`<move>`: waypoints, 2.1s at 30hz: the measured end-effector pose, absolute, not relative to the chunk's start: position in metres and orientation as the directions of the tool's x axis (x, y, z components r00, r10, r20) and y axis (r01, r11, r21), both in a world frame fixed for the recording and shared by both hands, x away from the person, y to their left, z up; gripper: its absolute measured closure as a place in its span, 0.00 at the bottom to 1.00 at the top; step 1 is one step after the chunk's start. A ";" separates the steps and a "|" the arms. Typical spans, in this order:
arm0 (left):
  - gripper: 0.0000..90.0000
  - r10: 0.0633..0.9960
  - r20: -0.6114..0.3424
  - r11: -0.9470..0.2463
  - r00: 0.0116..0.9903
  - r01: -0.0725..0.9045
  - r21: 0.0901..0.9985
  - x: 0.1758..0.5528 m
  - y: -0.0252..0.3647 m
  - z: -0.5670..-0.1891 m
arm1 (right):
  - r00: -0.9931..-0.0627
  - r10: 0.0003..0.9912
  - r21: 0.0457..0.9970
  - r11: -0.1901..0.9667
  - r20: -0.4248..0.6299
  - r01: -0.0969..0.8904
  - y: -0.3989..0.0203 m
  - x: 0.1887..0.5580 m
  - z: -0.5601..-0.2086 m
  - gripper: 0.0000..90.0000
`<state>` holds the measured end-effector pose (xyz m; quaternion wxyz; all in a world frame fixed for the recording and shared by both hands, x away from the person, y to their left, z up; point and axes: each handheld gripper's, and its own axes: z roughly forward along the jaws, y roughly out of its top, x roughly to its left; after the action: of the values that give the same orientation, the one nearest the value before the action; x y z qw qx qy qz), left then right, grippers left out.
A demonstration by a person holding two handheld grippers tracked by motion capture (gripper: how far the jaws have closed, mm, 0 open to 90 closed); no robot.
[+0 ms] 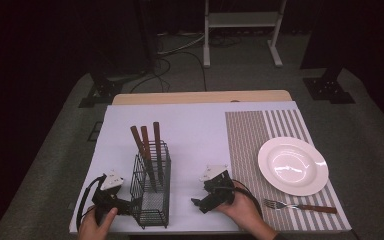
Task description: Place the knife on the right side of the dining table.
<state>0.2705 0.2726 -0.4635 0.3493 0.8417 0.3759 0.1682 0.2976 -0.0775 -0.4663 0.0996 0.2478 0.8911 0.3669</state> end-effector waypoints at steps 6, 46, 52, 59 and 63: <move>0.00 0.750 0.022 -0.475 0.661 0.515 0.714 0.271 0.273 -0.464 | -0.856 0.516 0.705 0.603 0.010 0.372 -0.078 0.298 -0.466 0.00; 0.00 0.751 0.023 -0.471 0.660 0.512 0.719 0.270 0.272 -0.464 | -0.856 0.512 0.744 0.543 0.076 0.390 -0.073 0.332 -0.427 0.25; 0.00 0.751 0.023 -0.470 0.659 0.511 0.719 0.270 0.272 -0.464 | -0.864 0.496 0.750 0.536 0.092 0.388 -0.072 0.337 -0.417 0.32; 0.00 0.750 0.023 -0.473 0.661 0.512 0.718 0.270 0.272 -0.464 | -0.866 0.490 0.760 0.525 0.099 0.384 -0.071 0.342 -0.408 0.32; 0.00 0.751 0.025 -0.472 0.659 0.511 0.718 0.270 0.272 -0.464 | -0.871 0.479 0.771 0.515 0.104 0.376 -0.071 0.345 -0.400 0.32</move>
<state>0.2702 0.2723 -0.4640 0.3508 0.8407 0.3753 0.1715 0.3450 -0.0711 -0.3996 0.0608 0.2461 0.8682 0.4266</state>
